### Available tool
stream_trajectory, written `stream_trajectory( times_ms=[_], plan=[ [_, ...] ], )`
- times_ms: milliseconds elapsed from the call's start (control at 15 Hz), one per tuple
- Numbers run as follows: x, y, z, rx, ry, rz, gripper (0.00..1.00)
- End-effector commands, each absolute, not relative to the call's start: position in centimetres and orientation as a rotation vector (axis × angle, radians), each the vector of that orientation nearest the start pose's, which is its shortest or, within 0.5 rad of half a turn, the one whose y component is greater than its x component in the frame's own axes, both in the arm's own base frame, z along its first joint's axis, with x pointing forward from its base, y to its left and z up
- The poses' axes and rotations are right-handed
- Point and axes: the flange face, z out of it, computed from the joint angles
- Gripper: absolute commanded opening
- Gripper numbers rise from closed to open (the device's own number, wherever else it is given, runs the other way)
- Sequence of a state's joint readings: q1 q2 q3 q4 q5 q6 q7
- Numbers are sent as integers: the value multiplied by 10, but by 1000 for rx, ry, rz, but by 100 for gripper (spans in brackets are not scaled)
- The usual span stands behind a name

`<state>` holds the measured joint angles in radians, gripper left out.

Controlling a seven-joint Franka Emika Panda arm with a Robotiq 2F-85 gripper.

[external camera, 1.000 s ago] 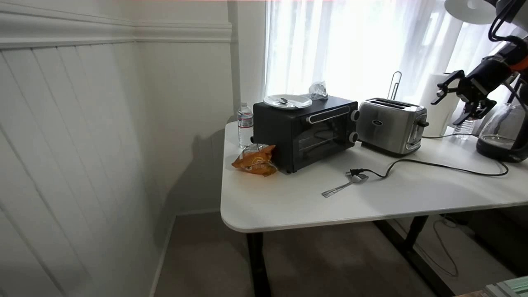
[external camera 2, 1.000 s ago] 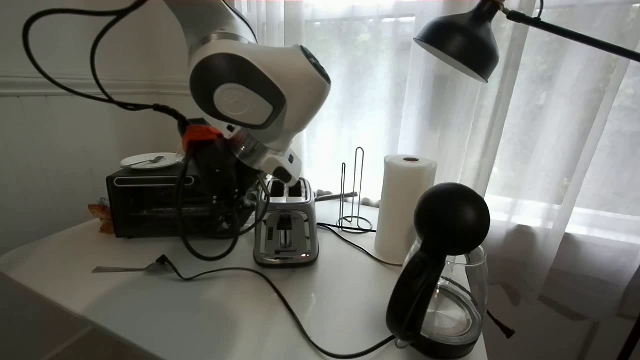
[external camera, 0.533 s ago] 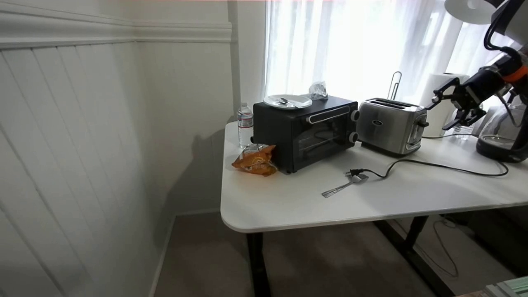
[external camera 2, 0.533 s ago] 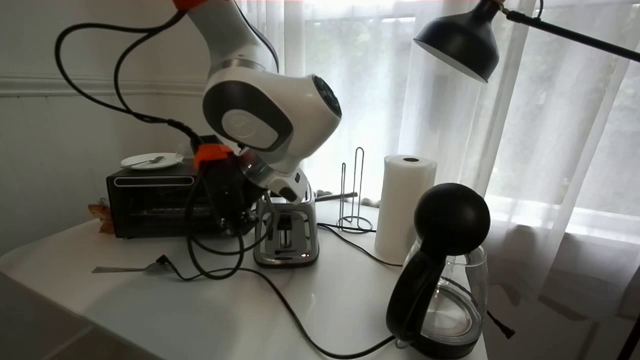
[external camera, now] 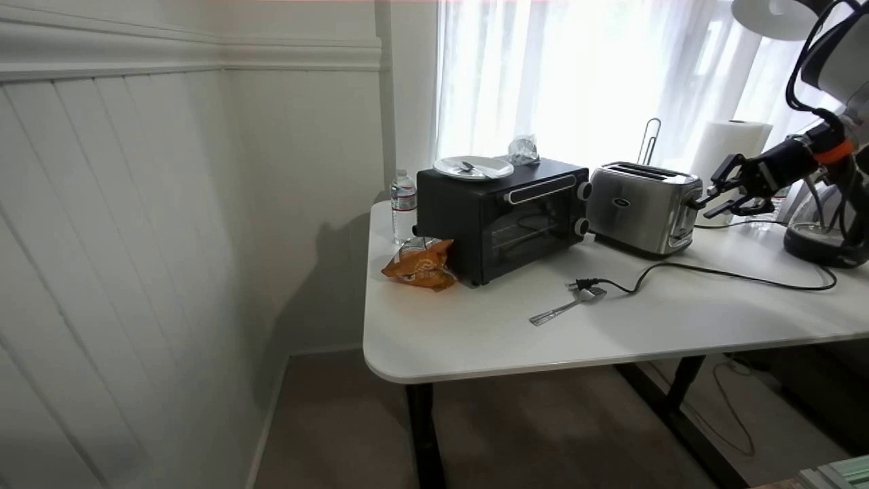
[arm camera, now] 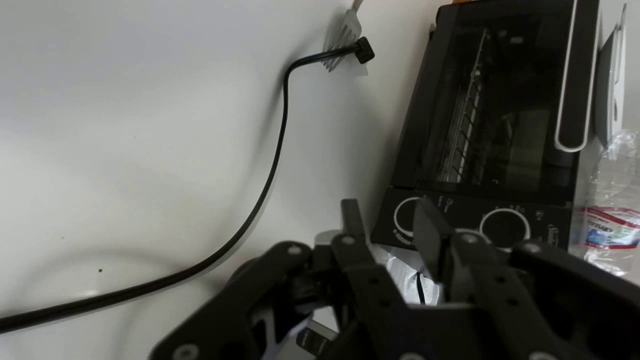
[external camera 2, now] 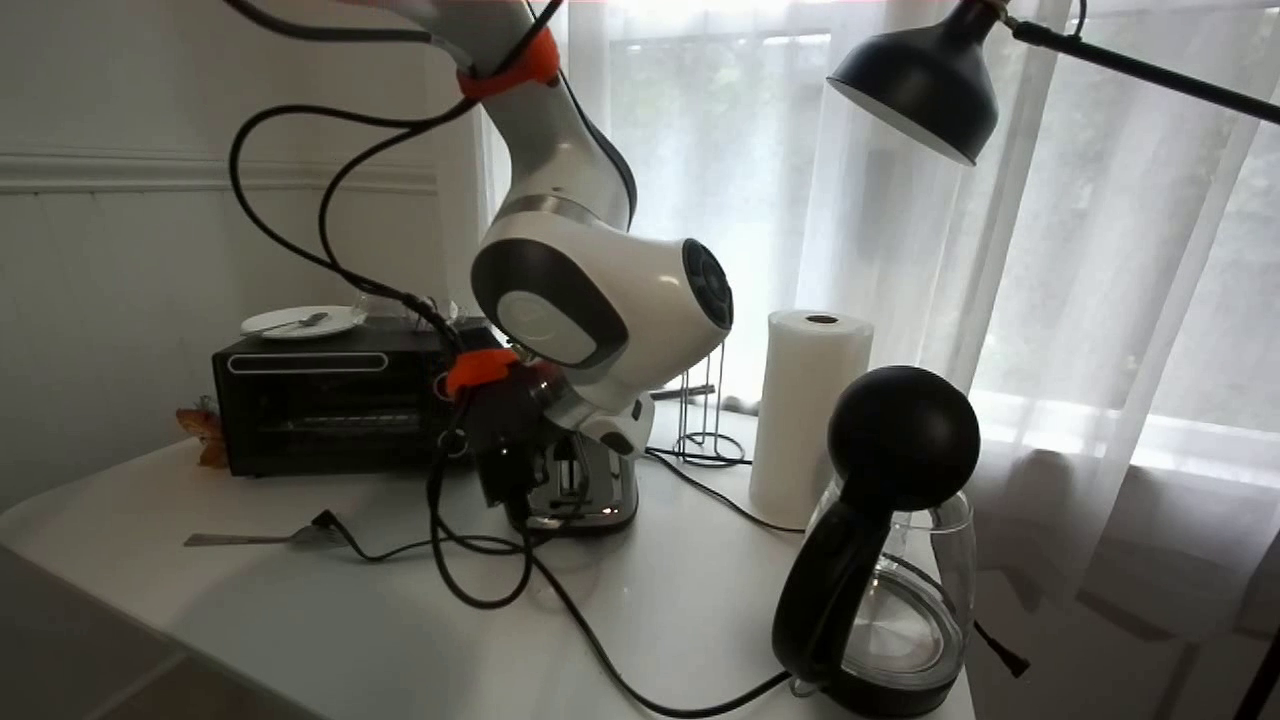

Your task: Press a button on the toaster.

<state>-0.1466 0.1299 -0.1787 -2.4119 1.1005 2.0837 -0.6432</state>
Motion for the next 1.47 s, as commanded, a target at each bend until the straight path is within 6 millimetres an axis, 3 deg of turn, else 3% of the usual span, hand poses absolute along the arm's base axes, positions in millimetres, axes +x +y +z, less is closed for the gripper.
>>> stream_trajectory(
  times_ms=[0,133,467,1000,1400],
  plan=[
    [461,-114,233,-2161,568,-58,4],
    [464,-115,227,-2162,591,-67,0],
    [471,-116,217,-2172,598,-57,2],
    [492,-123,226,-2239,582,-143,2],
    [495,-123,222,-2283,599,-155,3]
  ],
)
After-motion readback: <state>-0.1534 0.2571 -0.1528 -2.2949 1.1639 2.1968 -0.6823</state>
